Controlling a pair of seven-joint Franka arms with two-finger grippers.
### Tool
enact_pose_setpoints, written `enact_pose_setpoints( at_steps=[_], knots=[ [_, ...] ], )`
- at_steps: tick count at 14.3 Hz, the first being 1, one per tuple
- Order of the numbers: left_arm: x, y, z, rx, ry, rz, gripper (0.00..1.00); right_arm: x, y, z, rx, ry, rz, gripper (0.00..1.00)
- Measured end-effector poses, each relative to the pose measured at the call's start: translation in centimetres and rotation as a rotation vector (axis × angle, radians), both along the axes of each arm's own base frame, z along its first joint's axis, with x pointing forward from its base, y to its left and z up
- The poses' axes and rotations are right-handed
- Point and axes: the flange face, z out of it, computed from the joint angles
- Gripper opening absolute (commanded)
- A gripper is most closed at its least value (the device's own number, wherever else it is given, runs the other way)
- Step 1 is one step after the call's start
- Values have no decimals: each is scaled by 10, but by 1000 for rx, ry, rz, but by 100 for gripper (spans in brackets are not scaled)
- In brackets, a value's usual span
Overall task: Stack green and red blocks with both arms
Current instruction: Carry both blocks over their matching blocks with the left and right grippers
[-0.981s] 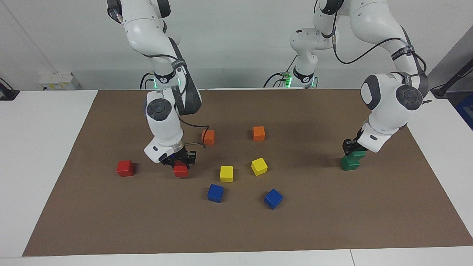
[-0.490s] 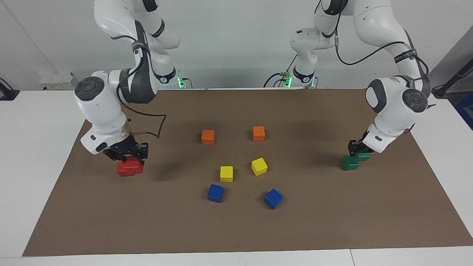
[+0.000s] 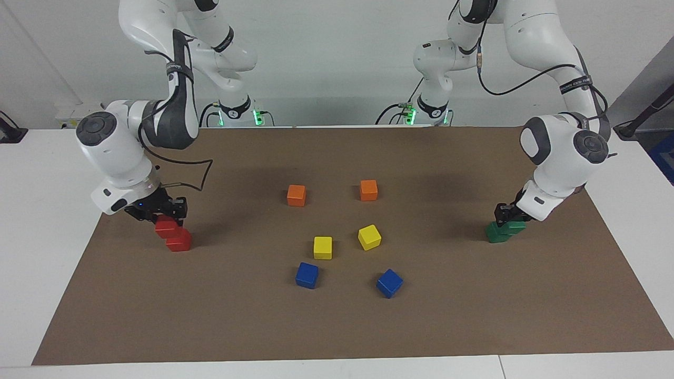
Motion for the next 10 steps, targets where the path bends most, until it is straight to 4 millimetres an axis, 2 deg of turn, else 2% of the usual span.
enact_pose_setpoints(
  at_steps=[3,10],
  knots=[
    [0,2,-1,-2,-1,5,0,-7,-6,-8,1,6,-10,0],
    [-1,9,-5,-2,-3,16,0,-9,-5,-16,-2,-30,-8,0]
  ],
)
